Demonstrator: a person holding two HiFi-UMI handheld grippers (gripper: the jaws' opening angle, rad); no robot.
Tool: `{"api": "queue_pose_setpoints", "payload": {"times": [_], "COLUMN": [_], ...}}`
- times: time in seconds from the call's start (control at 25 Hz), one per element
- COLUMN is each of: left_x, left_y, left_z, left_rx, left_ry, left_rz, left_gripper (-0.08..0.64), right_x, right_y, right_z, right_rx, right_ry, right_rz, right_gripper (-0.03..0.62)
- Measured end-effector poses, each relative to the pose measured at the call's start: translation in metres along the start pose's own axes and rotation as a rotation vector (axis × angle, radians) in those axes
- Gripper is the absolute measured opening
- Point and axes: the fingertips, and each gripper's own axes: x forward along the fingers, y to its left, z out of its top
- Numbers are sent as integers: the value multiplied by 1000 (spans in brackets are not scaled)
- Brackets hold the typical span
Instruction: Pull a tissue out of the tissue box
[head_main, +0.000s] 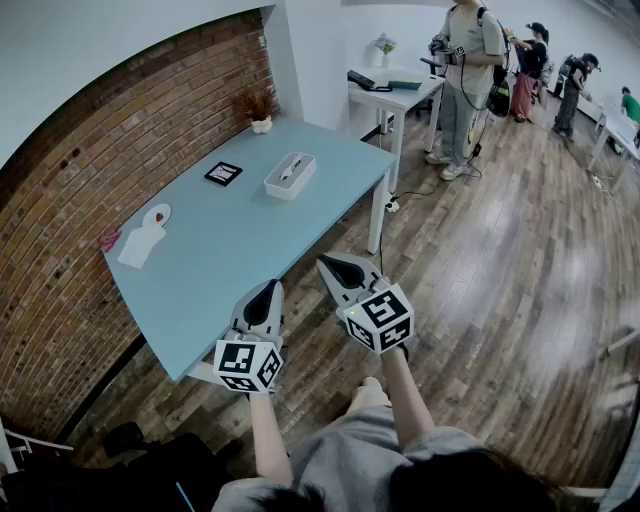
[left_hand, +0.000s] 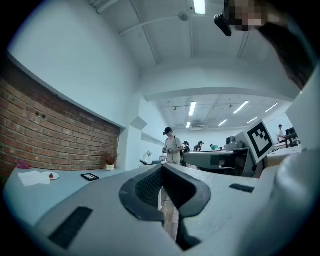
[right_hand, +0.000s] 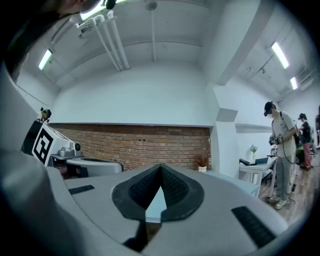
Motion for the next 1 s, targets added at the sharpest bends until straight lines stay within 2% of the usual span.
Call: {"api": "queue_pose_setpoints", "payload": {"times": [0.64, 1.0], "left_x": [15, 52], "left_y": [0, -6], "left_z": [0, -13], "left_rx": [-2, -27], "left_ry": [4, 22], "left_rz": [-31, -39], "left_gripper": [3, 3], "right_x": [9, 4], "right_y": [-9, -59], "right_z": [4, -8], "right_rx": [3, 31], "right_ry": [-12, 0], "right_rz": [11, -37], "right_gripper": [-2, -2]}}
